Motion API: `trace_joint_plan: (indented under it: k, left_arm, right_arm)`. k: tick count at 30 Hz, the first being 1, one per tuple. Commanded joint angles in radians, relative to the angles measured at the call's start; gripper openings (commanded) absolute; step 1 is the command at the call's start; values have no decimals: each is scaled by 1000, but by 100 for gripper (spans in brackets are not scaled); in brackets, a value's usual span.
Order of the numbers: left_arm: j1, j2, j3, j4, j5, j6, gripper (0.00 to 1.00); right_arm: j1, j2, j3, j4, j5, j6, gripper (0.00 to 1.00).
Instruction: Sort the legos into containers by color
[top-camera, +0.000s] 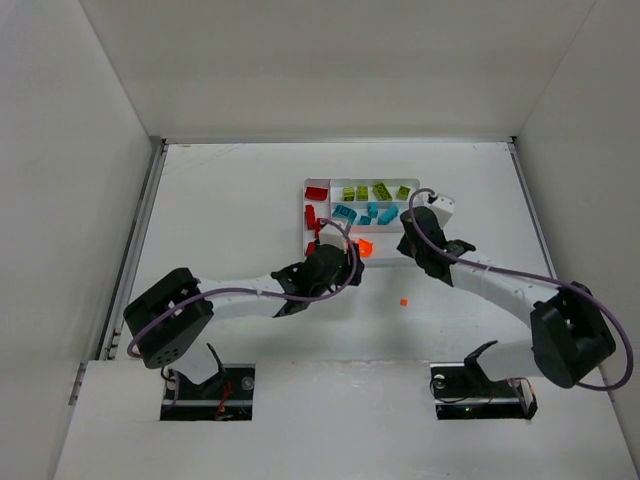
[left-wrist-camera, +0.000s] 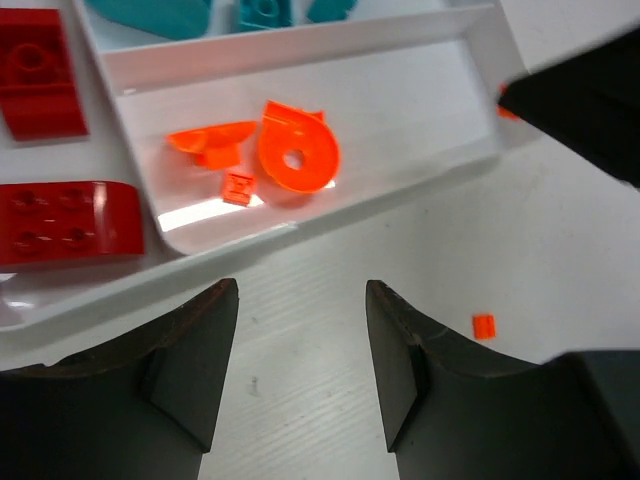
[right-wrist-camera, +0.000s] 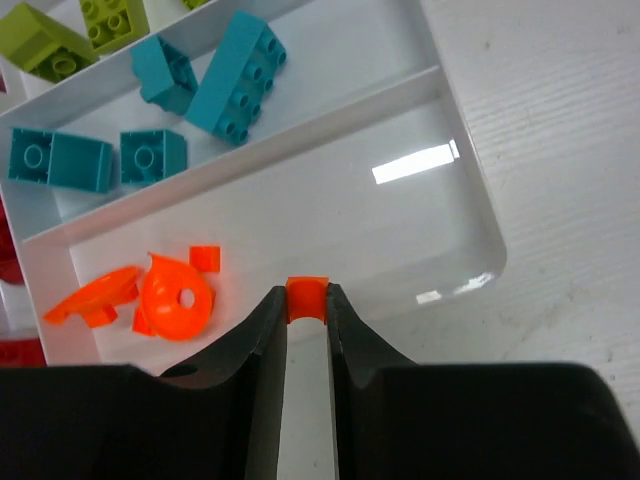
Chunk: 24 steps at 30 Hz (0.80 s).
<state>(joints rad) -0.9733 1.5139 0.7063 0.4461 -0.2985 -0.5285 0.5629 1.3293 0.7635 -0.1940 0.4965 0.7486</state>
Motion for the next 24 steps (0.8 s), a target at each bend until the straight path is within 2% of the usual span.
trace_joint_plan:
  k: [1,2,6,10,12,16,18,21,24]
  left_arm:
    - [-76,3,77,23,-5,45,51]
    - [-96,3,84,13,-11,47,51]
    - [-175,18,104,-43,-53,22,51]
    - [-250,93,160,-67,-67,-1,51]
    - [-284,149,209,-87,-77,-5,50]
    - [-331,262,321,-153,-119,-8,48]
    - [-342,302,370,-191,-152,-5,47]
    - [-342,347,418,-239,-195,-5,44]
    - [-340,384,455,-265,-195,-13,42]
  right_arm:
    - [-37,51,59,139,-50,-86,25]
    - [-39,59,69,143,-50,-92,29]
    - [-51,53,70,178,-50,-107,54]
    - [-80,-13,2,238,-76,-101,56]
    - [-96,-73,-47,263,-78,-98,52]
    - [-148,-229,-159,277,-78,-91,26]
    - [-163,-295,-200,274,-78,-74,18]
    - [-175,-372,-257,284,-65,-35,18]
    - [-220,-416,-303,324,-93,-11,22]
